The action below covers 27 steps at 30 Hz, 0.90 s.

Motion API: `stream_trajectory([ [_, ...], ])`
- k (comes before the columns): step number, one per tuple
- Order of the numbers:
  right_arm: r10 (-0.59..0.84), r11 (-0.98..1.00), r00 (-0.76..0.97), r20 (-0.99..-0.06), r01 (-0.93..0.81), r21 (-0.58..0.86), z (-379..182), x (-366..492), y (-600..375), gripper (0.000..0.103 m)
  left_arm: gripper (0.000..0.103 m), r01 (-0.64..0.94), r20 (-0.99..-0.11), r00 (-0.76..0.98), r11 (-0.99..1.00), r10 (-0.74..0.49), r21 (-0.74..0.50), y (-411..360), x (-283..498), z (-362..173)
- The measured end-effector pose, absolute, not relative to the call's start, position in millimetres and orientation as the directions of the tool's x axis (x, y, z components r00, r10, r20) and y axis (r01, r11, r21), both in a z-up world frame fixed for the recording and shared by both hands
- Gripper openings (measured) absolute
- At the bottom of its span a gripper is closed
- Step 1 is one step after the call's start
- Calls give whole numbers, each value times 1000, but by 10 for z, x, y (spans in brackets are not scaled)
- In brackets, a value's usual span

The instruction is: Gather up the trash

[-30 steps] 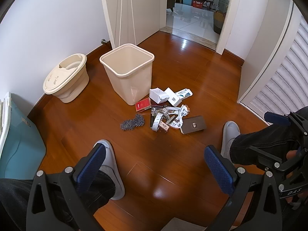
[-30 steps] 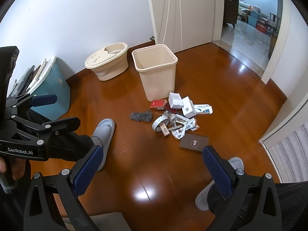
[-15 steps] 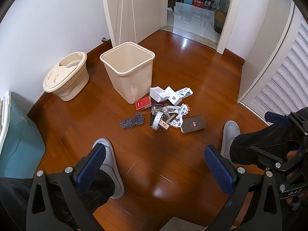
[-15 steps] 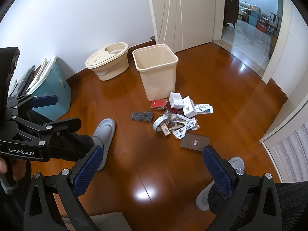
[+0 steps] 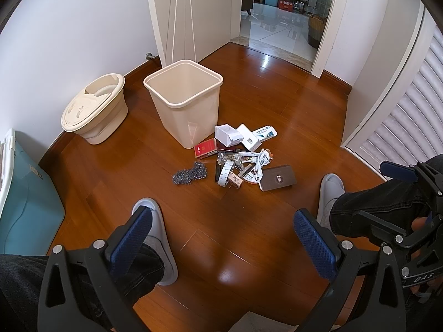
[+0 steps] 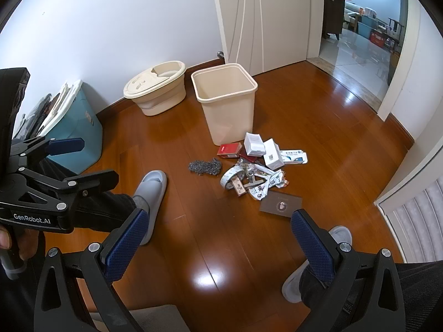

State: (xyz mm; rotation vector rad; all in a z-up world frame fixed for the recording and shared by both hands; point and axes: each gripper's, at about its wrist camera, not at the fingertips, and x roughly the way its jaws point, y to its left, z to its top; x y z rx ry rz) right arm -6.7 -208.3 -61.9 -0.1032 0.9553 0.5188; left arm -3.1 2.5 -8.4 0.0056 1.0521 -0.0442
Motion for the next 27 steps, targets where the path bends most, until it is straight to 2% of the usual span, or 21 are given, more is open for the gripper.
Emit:
stream_trajectory([
  [27, 378, 874, 465, -800, -465, 142, -622, -73, -2072, 103, 103, 26, -875, 483, 999, -35, -26, 51, -35, -106],
])
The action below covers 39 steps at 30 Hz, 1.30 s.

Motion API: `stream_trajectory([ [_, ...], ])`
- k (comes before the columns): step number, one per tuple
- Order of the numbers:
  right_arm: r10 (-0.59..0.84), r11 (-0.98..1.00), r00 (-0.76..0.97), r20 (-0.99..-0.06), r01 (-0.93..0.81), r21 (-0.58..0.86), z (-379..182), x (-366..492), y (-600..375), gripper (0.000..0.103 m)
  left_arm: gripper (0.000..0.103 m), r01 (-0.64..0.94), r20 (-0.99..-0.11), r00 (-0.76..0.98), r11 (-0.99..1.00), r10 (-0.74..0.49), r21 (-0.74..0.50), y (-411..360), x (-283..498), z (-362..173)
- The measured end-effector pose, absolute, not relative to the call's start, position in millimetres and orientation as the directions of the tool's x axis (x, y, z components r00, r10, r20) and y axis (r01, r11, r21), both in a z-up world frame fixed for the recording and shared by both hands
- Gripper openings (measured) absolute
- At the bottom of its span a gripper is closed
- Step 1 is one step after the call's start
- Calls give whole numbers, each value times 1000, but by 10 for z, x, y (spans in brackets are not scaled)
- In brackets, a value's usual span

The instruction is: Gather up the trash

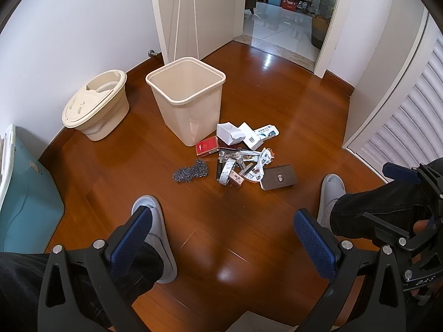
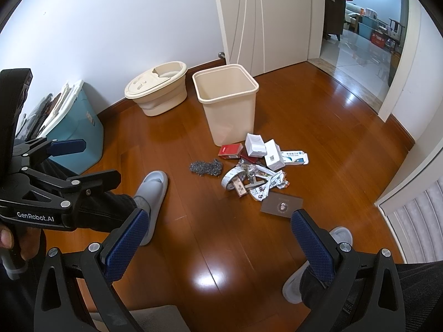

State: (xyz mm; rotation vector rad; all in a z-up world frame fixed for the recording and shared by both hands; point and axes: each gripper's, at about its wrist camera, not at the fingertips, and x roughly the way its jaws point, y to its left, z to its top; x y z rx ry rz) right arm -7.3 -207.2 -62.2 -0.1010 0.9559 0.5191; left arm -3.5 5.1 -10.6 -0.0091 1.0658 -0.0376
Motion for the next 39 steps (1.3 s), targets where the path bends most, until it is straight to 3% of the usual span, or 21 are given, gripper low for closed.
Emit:
stream_trajectory([
  [13, 378, 873, 464, -801, -468, 141, -632, -84, -2055, 103, 103, 7, -880, 474, 999, -34, -35, 142, 0, -134],
  [19, 383, 873, 386, -839, -447, 193, -662, 58, -2098, 103, 103, -97, -925, 379, 995, 9, -31, 325, 440, -367],
  [25, 216, 900, 319, -923, -431, 62, -581, 973, -2343, 103, 103, -291, -971, 238, 955, 13, -59, 664, 1043, -895],
  [29, 76, 941, 248, -966, -337, -12, -837, 1949, -2584, 103, 103, -364, -989, 150, 930, 0, -55, 713, 1341, -1380],
  [32, 116, 964, 162, -980, -255, 72, -1178, 2552, -2750, 103, 103, -283, -993, 104, 959, 64, 32, 503, 1607, -1797],
  [35, 193, 963, 63, -979, -204, 177, -1609, 2981, -2808, 103, 103, -80, -984, 136, 991, 117, 106, 110, 1916, -2181],
  [39, 142, 945, -2, -990, -299, 136, -2169, 3278, -2733, 103, 103, 138, -990, 109, 985, 93, 107, -236, 2235, -2795],
])
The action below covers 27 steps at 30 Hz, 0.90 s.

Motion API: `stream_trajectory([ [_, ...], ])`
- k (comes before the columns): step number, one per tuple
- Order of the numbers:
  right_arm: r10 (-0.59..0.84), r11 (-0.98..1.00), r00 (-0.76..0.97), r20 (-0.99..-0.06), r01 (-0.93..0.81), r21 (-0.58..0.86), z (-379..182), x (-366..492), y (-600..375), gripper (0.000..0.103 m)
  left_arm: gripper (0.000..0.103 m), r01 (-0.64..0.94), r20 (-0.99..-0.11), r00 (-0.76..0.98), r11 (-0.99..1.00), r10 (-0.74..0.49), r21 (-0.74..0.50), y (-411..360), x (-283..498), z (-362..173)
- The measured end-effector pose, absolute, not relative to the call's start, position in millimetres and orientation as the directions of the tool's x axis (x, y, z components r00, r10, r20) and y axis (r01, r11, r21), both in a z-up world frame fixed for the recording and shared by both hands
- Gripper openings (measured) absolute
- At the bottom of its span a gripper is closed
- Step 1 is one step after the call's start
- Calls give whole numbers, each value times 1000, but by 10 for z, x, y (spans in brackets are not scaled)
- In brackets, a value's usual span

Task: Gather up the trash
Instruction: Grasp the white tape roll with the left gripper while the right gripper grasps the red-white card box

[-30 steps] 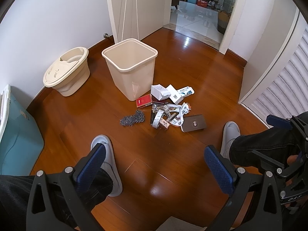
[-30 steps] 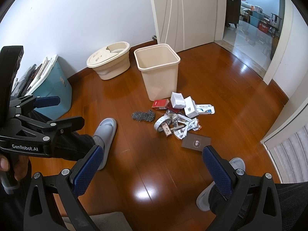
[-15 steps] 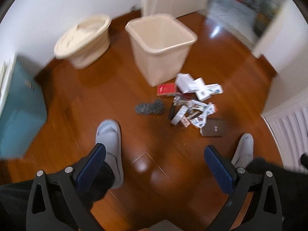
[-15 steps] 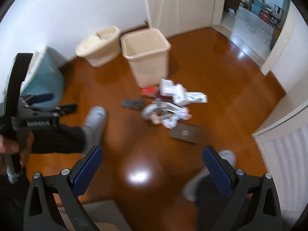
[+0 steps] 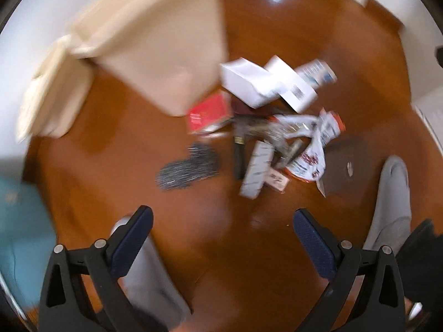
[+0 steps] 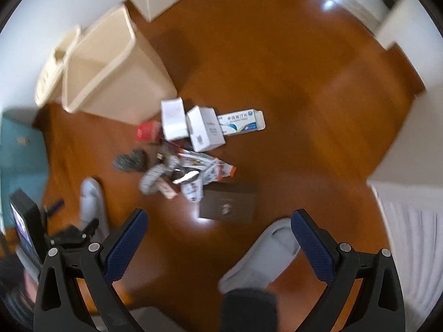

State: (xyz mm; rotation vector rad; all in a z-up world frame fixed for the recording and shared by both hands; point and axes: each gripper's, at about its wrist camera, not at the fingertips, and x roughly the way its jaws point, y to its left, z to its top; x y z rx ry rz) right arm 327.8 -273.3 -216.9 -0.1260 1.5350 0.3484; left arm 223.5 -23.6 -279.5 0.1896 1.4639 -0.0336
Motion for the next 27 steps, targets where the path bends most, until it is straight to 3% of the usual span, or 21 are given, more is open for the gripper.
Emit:
stream_trajectory([
  [7, 190, 945, -77, -979, -254, 204, -3310, 3485, -2955, 103, 102, 195, -995, 73, 977, 71, 84, -249, 2543, -3474],
  [12, 285, 944, -87, -955, -147, 295, -3844, 3419, -3068, 103, 96, 190, -999, 15, 981, -43, -39, -251, 2562, -3780],
  [15, 321, 931, -72, -944, -162, 328, -3942, 3365, -3041, 103, 71, 168, -996, -22, 982, -83, -86, -184, 2516, -3869],
  [17, 320, 929, -41, -947, -183, 322, -3974, 3350, -3023, 103, 41, 152, -992, -53, 981, -117, -124, -150, 2514, -3942],
  [19, 328, 929, -22, -944, -177, 326, -4026, 3356, -3031, 103, 31, 166, -992, -56, 978, -116, -124, -152, 2517, -3985],
  [22, 377, 916, -13, -926, -141, 375, -4126, 3364, -3070, 103, 24, 218, -993, -47, 969, -112, -120, -248, 2501, -4002],
  [27, 410, 906, -34, -912, -101, 411, -4431, 3319, -3141, 103, 22, 191, -989, 3, 971, -146, -142, -253, 2487, -3741],
])
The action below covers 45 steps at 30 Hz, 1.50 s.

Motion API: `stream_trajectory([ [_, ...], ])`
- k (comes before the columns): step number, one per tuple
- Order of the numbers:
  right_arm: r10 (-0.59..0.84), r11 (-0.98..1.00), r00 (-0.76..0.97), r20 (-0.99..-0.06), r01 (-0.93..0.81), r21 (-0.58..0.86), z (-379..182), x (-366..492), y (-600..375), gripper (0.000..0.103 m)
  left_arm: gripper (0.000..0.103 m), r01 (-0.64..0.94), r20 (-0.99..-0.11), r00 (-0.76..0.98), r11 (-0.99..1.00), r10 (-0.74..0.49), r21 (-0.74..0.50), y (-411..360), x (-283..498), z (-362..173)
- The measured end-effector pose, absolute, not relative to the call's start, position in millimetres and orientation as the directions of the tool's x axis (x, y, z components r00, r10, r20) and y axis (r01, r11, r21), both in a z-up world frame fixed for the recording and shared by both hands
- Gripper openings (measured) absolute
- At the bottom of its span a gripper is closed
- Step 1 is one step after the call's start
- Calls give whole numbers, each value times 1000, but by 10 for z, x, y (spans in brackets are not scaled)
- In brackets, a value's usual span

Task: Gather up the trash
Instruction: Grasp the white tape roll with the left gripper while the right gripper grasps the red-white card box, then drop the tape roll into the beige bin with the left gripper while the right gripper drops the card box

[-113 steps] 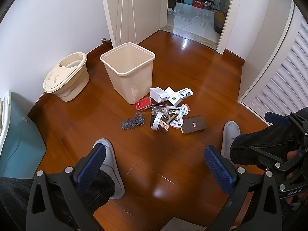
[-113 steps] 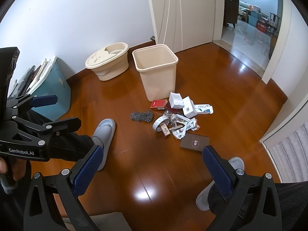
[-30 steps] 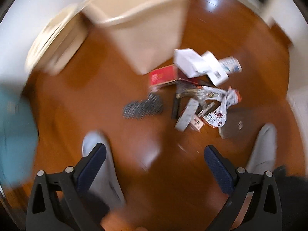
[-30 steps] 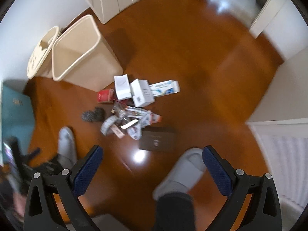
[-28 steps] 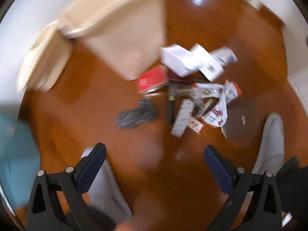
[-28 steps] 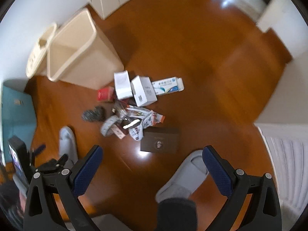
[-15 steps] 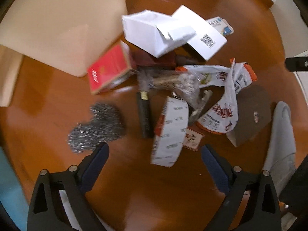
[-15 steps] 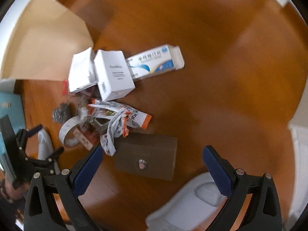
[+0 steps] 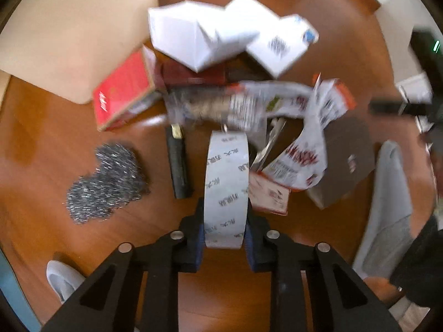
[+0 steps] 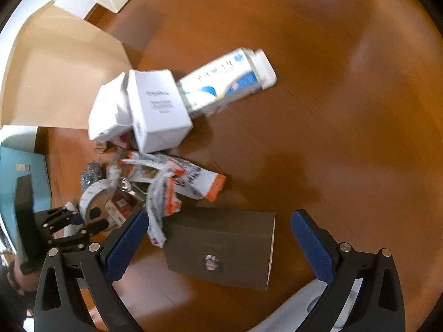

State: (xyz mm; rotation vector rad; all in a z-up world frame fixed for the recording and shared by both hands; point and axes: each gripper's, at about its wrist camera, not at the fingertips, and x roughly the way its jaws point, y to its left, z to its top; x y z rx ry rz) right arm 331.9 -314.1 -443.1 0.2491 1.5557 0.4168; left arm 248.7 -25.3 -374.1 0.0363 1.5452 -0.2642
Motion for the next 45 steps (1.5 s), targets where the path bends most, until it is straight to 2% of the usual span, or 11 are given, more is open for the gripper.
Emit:
stream_trajectory([
  [9, 448, 874, -7, -894, -206, 439, -4355, 3271, -3011, 103, 22, 63, -988, 146, 997, -51, -43, -237, 2493, -2957],
  [13, 454, 798, 67, -888, -473, 372, -3999, 3079, -2398, 103, 22, -32, -981, 188, 998, -49, -56, -45, 2642, -2858],
  [17, 324, 584, 164, -932, -809, 61, -4059, 2498, -1401, 103, 22, -118, -982, 191, 992, -15, -38, 236, 2580, -2837],
  [19, 254, 497, 229, -940, -864, -76, -4206, 2242, -1137, 103, 22, -150, -984, 177, 988, -9, -36, 359, 2564, -2898],
  [23, 186, 395, 263, -947, -902, -173, -4470, 1936, -809, 99, 22, -155, -982, 188, 987, -16, -46, 413, 2555, -2933],
  [28, 194, 406, 233, -953, -903, -138, -4586, 1962, -710, 90, 22, -119, -979, 203, 992, -27, -52, 343, 2549, -2958],
  [33, 122, 411, 210, -970, -900, -143, -4802, 1999, -561, 74, 22, -129, -979, 202, 990, -31, -58, 388, 2531, -2969],
  [38, 111, 404, 186, -976, -906, -127, -4892, 2063, -454, 70, 22, -123, -979, 203, 991, -29, -55, 382, 2526, -2982],
  [40, 137, 434, 139, -981, -899, -67, -4883, 2251, -369, 48, 22, -120, -977, 211, 991, -29, -56, 375, 2535, -2945],
  [41, 154, 453, 101, -983, -891, -21, -4876, 2359, -346, 31, 22, -118, -975, 220, 992, -27, -54, 372, 2548, -2905],
  [45, 170, 509, 67, -983, -860, 29, -4757, 2624, -485, 31, 22, -105, -958, 285, 992, -34, -67, 343, 2640, -2604],
])
